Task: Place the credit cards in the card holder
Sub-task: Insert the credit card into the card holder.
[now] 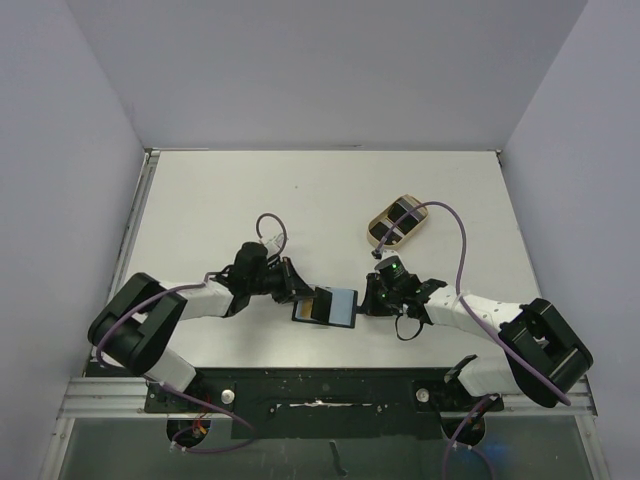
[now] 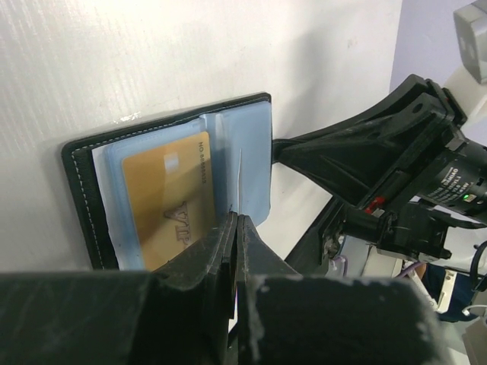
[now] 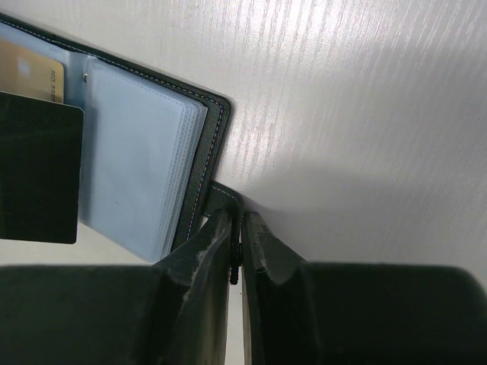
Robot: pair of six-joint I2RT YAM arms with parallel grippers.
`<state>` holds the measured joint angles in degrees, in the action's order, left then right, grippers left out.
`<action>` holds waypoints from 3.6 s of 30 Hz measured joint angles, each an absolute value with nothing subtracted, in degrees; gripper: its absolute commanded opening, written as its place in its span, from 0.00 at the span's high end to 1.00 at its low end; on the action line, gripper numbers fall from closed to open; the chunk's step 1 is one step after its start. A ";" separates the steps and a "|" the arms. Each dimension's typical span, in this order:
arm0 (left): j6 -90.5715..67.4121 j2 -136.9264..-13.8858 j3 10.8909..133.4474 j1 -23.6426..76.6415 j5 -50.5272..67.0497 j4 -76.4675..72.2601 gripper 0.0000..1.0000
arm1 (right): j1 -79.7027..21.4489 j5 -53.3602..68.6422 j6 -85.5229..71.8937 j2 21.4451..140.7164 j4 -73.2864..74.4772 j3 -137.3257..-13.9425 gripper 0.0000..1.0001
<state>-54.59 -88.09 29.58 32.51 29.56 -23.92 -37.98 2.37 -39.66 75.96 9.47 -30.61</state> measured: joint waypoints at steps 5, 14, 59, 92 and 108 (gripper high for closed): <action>-53.60 -89.56 29.63 32.51 29.85 -23.38 1.00 | -37.98 2.31 -39.64 75.96 9.47 -30.61 0.94; -53.30 -91.81 29.65 32.14 29.56 -22.87 1.00 | -38.22 1.93 -39.62 75.96 9.47 -30.61 0.94; -50.68 -92.25 32.29 31.77 27.92 -20.32 1.00 | -38.35 1.69 -39.42 75.96 9.47 -30.61 0.94; -49.39 -94.17 33.63 32.08 27.35 -18.79 1.00 | -38.74 1.23 -39.27 76.34 9.67 -31.05 0.94; -48.42 -92.79 33.80 31.88 26.00 -15.75 1.00 | -39.07 0.60 -38.96 76.36 10.31 -31.33 0.94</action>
<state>-48.42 -92.79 33.80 31.88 26.00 -15.75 -39.07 0.60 -38.96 76.36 10.31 -31.33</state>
